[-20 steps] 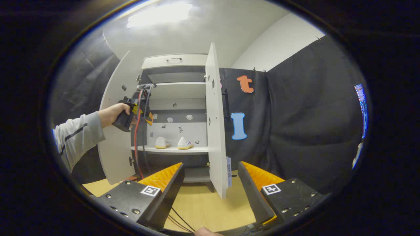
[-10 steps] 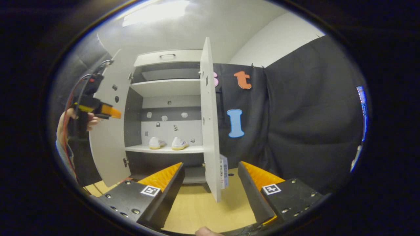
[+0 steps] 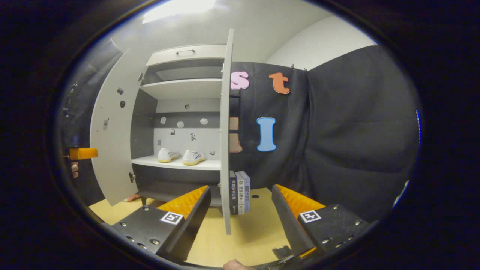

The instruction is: Grab one shoe with the right hand and put it into the shoe cabinet, grab the other shoe with the left hand and put it into the shoe cabinet; then close the right door with the right hand and the left door with the left hand.

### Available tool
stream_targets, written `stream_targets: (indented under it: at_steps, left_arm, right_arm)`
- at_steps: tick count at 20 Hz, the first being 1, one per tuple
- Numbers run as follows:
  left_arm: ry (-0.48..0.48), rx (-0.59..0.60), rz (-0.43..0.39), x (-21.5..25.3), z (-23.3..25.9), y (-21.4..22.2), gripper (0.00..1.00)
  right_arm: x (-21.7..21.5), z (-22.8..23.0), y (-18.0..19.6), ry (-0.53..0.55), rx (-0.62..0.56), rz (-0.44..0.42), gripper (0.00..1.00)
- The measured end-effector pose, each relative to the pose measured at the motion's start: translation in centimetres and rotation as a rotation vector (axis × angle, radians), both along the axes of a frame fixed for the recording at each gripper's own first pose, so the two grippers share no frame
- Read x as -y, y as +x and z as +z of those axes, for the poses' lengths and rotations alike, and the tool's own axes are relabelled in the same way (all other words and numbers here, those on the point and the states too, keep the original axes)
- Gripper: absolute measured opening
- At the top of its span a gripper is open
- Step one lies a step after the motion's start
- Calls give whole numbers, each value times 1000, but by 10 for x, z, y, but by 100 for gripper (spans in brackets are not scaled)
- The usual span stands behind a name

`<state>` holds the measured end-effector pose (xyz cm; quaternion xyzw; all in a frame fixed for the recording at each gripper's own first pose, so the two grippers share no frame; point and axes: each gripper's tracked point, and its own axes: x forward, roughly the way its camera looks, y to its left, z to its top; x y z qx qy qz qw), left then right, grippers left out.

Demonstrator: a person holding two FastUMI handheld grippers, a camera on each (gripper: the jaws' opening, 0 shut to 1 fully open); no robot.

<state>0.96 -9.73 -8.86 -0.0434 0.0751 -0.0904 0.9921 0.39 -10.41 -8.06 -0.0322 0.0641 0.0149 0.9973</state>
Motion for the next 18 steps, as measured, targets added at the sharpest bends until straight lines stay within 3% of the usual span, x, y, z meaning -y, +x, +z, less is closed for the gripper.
stream_targets:
  at_steps: [3,6,7,9,12,18]
  left_arm:
    - [-24,3,-57,10,-20,-26,94]
    - [-36,34,-111,19,-21,-38,96]
    - [-21,43,-105,15,-21,-38,93]
    - [8,76,-78,5,-19,-37,96]
    - [26,104,-108,7,-20,-35,96]
    - [61,51,-68,-12,-45,-25,97]
  right_arm:
    - [28,19,34,10,-9,5,97]
    - [56,51,67,28,25,-24,98]
    - [63,62,80,34,36,-28,98]
    - [73,80,101,35,51,-40,97]
    - [79,95,129,48,48,-34,97]
    - [70,103,170,-41,-9,-40,97]
